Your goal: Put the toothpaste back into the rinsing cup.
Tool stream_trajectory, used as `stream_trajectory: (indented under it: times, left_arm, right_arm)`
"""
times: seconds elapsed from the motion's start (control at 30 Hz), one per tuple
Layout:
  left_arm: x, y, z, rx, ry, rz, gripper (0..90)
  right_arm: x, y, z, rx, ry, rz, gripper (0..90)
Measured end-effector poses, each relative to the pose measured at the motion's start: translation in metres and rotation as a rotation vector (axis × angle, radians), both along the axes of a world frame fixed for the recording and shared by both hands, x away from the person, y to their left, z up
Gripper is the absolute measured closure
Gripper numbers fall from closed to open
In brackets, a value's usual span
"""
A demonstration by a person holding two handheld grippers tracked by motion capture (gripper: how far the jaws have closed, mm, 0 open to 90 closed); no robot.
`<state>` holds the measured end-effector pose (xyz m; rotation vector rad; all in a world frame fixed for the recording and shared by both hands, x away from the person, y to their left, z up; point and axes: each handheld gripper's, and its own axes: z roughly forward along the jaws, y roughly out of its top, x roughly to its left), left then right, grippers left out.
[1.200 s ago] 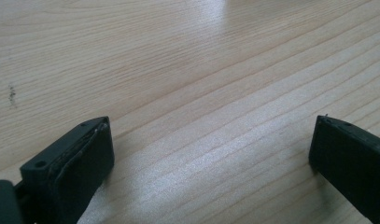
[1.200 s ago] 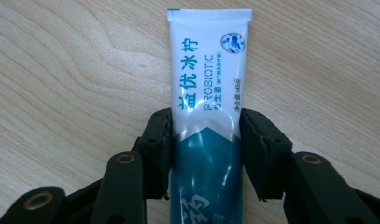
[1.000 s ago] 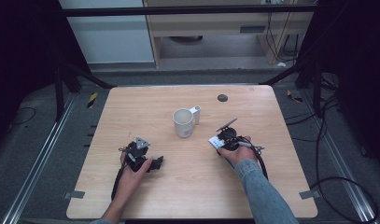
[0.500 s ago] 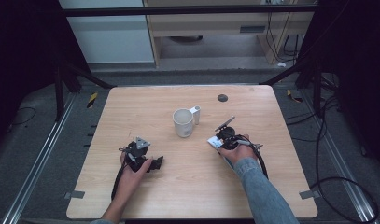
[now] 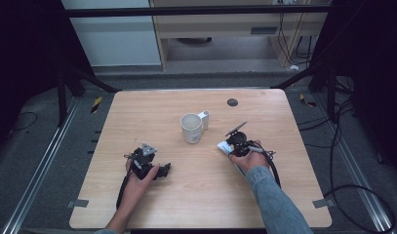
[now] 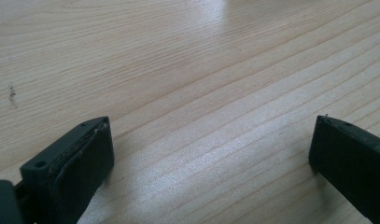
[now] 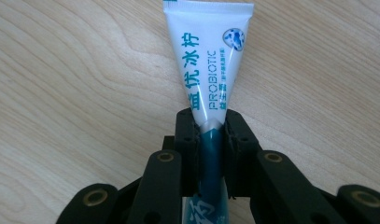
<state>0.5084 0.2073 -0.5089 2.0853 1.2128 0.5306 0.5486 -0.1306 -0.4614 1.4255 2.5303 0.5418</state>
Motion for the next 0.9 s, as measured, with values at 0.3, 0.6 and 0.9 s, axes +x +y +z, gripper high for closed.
stream_trajectory:
  times: [0.3, 0.6, 0.9]
  left_arm:
    - [0.0, 0.0, 0.0, 0.003, 0.001, -0.002, 0.0]
    - [0.0, 0.0, 0.0, 0.001, 0.0, -0.001, 0.0]
    - [0.0, 0.0, 0.0, 0.003, 0.001, -0.003, 0.0]
  right_arm:
    - [-0.001, -0.008, 0.029, 0.073, -0.043, -0.009, 78.4]
    - [-0.003, -0.018, 0.059, 0.106, -0.119, -0.013, 78.6]
    - [-0.001, -0.023, 0.076, 0.129, -0.187, -0.047, 78.6]
